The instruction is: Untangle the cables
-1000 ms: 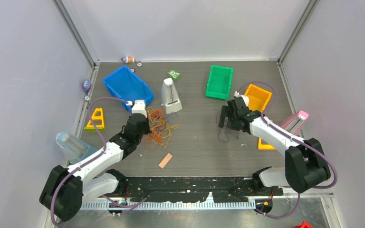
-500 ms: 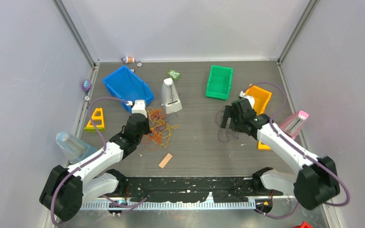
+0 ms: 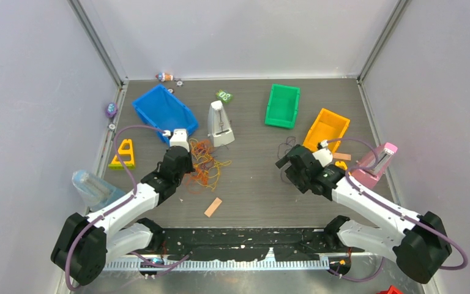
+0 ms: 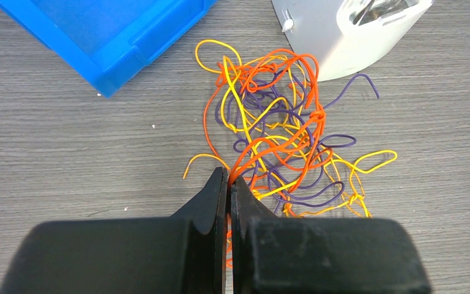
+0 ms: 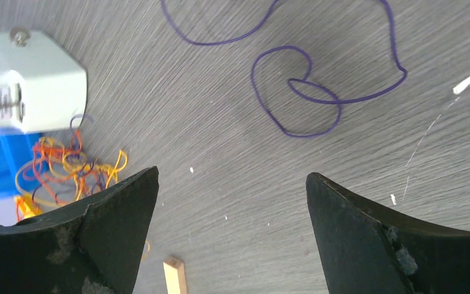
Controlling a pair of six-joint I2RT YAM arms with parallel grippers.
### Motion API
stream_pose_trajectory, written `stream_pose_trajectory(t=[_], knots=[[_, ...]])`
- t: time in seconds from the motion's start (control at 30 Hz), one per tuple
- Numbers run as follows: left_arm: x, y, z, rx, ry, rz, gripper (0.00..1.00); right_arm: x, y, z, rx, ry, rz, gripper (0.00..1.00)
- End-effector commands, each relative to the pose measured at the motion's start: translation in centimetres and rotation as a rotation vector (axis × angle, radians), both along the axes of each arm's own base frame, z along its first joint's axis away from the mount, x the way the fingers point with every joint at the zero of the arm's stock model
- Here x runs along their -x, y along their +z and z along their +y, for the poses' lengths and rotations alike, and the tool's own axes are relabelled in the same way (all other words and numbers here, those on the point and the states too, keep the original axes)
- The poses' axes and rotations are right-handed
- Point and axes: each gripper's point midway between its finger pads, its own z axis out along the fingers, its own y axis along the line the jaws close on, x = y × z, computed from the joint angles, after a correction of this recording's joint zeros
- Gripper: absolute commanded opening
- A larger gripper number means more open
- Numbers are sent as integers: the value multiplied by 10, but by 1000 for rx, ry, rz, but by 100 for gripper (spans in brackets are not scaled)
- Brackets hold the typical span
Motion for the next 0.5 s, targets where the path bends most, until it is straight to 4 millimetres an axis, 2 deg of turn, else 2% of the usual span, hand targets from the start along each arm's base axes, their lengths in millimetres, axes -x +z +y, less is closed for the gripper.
stream_pose_trajectory(t=[0.0,0.13,0.27,0.47], knots=[[-10,18,-1,14,5,-58,0,-20,-7,-11,-58,-246,-36,95],[-9,17,-2,14,4,-56,0,-37,-25,-30,-48,-335,-8,95],[-10,18,-3,18,1,-59,0,-52,-43,-37,-50,-358,49,95],[-10,18,-2,16,6,-60,0,-79,-52,-41,-7,-395,73,95]])
